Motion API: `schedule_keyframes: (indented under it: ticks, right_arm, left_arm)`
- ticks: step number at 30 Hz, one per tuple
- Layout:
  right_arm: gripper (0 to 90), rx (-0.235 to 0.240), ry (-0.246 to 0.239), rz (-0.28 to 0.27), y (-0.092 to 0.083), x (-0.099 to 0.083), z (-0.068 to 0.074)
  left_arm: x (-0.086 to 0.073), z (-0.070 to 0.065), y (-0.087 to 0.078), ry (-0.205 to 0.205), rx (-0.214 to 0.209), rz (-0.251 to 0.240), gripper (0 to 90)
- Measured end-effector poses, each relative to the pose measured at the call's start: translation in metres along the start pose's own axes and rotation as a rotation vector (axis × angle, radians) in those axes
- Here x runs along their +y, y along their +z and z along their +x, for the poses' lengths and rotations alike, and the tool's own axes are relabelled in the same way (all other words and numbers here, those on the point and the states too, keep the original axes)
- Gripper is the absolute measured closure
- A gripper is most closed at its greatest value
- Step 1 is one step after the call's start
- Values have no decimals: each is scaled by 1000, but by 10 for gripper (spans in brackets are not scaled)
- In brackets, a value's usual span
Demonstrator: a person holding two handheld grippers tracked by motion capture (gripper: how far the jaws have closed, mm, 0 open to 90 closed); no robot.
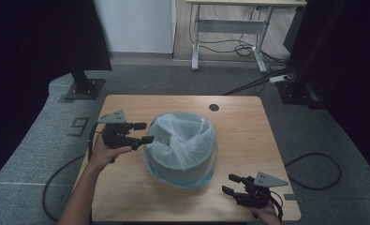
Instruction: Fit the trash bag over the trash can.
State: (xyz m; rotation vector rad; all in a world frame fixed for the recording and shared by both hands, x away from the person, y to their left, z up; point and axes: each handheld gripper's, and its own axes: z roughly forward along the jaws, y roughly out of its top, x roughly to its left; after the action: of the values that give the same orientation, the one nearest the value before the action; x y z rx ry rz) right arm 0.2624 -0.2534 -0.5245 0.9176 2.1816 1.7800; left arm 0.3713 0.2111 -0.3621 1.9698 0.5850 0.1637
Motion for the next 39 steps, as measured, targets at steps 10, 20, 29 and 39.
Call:
schedule_keyframes:
  ticks: [10,20,29,39]
  right_arm:
    - [391,7,-4,10,2,-1,1]
    - [393,6,-3,11,1,-2,1]
    - [394,8,-4,23,1,-2,2]
    - [397,12,-7,36,3,-2,2]
  left_arm:
    - [41,-24,30,51,13,104,278]
    - [67,-29,70,14,31,216,284]
    - [80,-23,98,-13,27,285,298]
    - [79,-22,132,-19,46,416,317]
